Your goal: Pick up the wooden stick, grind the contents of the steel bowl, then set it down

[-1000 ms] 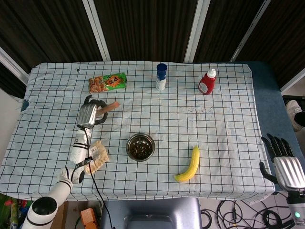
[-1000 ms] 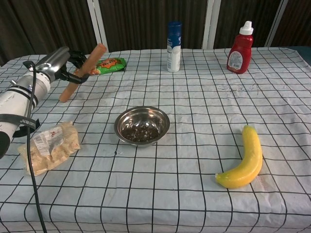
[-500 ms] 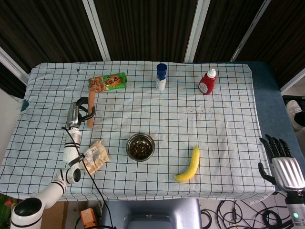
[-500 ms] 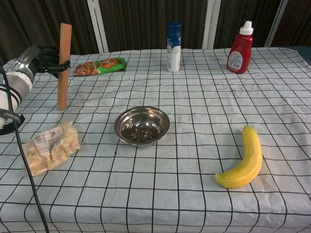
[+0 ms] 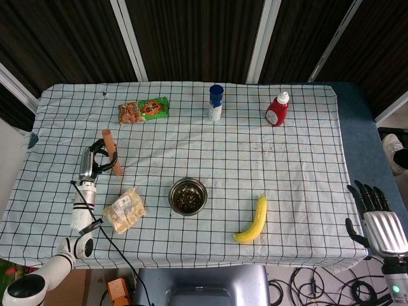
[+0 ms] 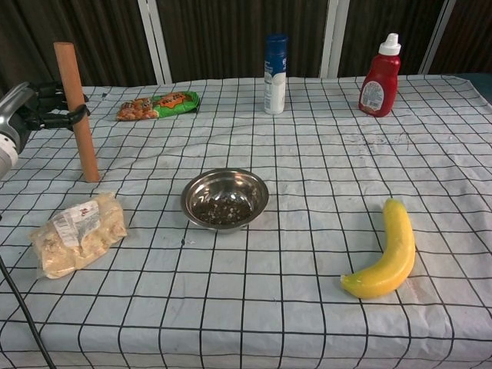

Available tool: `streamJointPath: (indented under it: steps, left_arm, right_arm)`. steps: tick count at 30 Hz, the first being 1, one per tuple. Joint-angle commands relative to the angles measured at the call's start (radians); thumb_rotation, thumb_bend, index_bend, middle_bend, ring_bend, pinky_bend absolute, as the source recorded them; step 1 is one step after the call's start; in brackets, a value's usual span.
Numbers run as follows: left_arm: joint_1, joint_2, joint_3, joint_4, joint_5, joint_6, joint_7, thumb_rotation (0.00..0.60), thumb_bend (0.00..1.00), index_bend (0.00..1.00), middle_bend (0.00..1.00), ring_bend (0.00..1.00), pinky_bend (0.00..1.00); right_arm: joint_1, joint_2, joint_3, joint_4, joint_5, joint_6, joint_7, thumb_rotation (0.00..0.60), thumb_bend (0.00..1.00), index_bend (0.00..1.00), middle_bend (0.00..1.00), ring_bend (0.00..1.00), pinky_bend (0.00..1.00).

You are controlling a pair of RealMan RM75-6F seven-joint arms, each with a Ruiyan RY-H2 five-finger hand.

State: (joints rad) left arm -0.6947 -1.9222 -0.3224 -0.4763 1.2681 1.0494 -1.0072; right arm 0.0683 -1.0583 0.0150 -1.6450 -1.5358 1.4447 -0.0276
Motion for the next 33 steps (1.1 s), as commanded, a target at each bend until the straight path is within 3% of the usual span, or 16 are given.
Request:
streamJointPath:
  steps: [1,8,14,20,23,33]
  left_arm:
    - [0.012,0.005,0.009,0.003,0.008,0.007,-0.012,0.6,0.59,0.67,0.61,0.31,0.46]
    - [0.04,0.012,0.018,0.008,0.012,0.026,-0.02,0.6,0.59,0.63,0.57,0.29,0.4]
    - [0.088,0.032,0.027,0.013,0.016,0.045,-0.101,0.6,0.59,0.59,0.56,0.28,0.37]
    - [0.089,0.044,0.037,0.01,0.027,0.012,-0.168,0.6,0.47,0.38,0.41,0.15,0.23]
    - [0.08,0.061,0.01,-0.03,0.001,-0.028,-0.209,0.6,0.43,0.31,0.37,0.11,0.19]
    - [0.022,0.092,-0.08,-0.102,-0.073,-0.149,-0.287,0.6,0.32,0.3,0.36,0.11,0.18]
  right_arm:
    - [0.0,0.0,-0.001,0.0,-0.001,0.0,0.0,0.6,0.45,0.0,0.0,0.0,0.0]
    - [-0.002,-0.001,-0.005,0.0,-0.009,0.004,0.0,0.6,0.45,0.0,0.0,0.0,0.0]
    - [-0.003,0.003,-0.005,0.001,-0.01,0.005,0.009,0.6,0.45,0.0,0.0,0.0,0.0]
    - [-0.001,0.001,-0.005,-0.002,-0.012,0.001,0.003,0.6,0.45,0.0,0.0,0.0,0.0]
    - [0.0,-0.001,-0.006,-0.002,-0.011,0.0,0.0,0.6,0.45,0.0,0.0,0.0,0.0]
    - [-0.005,0.003,-0.003,-0.002,-0.009,0.01,0.008,0.6,0.45,0.0,0.0,0.0,0.0]
